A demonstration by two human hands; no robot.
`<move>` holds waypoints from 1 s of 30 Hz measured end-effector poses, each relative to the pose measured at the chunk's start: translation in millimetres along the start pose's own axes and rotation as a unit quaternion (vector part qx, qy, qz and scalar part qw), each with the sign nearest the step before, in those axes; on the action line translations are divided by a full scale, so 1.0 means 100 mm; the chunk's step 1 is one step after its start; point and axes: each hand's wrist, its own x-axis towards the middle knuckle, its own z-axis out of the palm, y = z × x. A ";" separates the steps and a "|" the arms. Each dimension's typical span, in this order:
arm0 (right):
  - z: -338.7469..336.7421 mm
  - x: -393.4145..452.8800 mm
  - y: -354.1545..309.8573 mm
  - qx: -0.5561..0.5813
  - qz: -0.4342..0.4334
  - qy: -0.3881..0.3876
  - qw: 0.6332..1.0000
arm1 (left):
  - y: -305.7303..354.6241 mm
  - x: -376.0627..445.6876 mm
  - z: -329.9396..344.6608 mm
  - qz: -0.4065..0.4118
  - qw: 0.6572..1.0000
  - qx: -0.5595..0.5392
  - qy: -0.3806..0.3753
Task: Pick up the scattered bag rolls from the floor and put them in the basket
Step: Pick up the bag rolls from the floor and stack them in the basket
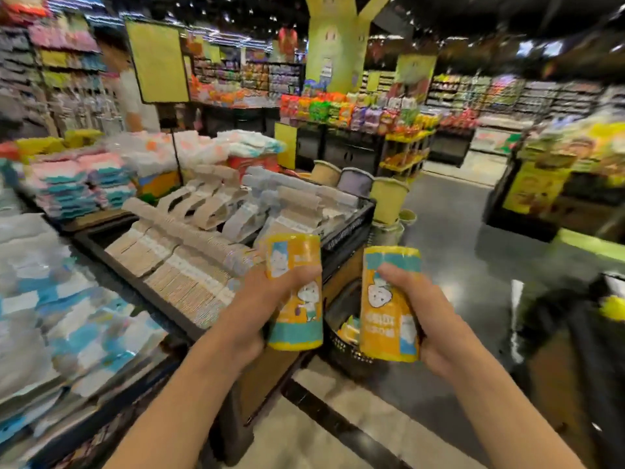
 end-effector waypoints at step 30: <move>-3.94 2.61 -0.54 0.039 -0.020 0.277 0.960 | -1.21 4.39 3.46 -0.112 0.973 0.047 -0.197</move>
